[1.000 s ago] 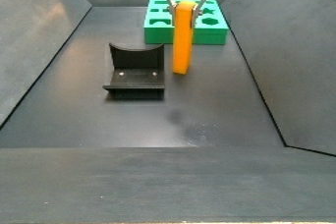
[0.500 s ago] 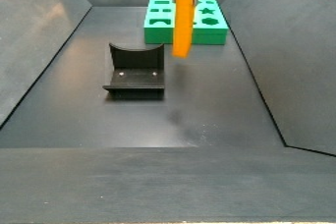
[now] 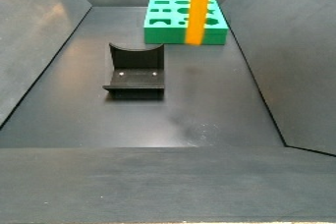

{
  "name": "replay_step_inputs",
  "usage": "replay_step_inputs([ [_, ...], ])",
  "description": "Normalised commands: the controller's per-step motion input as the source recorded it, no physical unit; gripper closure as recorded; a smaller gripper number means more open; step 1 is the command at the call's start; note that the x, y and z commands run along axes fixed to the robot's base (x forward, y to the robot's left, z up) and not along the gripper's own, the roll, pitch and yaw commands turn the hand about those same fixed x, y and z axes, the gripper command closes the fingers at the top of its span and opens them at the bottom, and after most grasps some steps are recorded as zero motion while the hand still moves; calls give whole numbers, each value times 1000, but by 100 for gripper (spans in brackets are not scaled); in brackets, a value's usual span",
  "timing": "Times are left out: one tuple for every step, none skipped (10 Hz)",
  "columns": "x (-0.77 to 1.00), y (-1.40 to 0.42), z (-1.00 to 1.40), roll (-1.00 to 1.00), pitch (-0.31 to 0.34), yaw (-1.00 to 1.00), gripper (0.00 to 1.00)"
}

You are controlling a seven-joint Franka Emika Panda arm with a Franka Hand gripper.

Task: Pick up the rectangle object. Move up. Move to above the board. Insert the rectangle object.
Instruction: Move to above the board.

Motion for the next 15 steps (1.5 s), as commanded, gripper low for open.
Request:
replay_step_inputs([
  [-165, -7, 689, 98, -12, 21, 100],
  [-73, -5, 497, 81, 31, 18, 100],
  [-30, -5, 291, 80, 57, 17, 100],
  [202, -1000, 279, -8, 504, 891, 100],
  [211, -1000, 258, 0, 503, 840, 100],
  [231, -1000, 266, 9, 446, 623, 100],
  [252, -1000, 257, -28, 304, 324, 100],
  [253, -1000, 259, 4, 207, 175, 100],
  [254, -1000, 266, 18, 143, 98, 100],
  [269, -1000, 265, 2, 104, 41, 100],
  [283, -1000, 267, 12, 103, 32, 100],
  [284, -905, 247, 14, 121, 24, 100],
  [231, -615, 172, 14, 123, 16, 100],
  [148, -327, 95, 23, 108, 9, 100],
  [101, -199, 64, 27, 83, 14, 100],
])
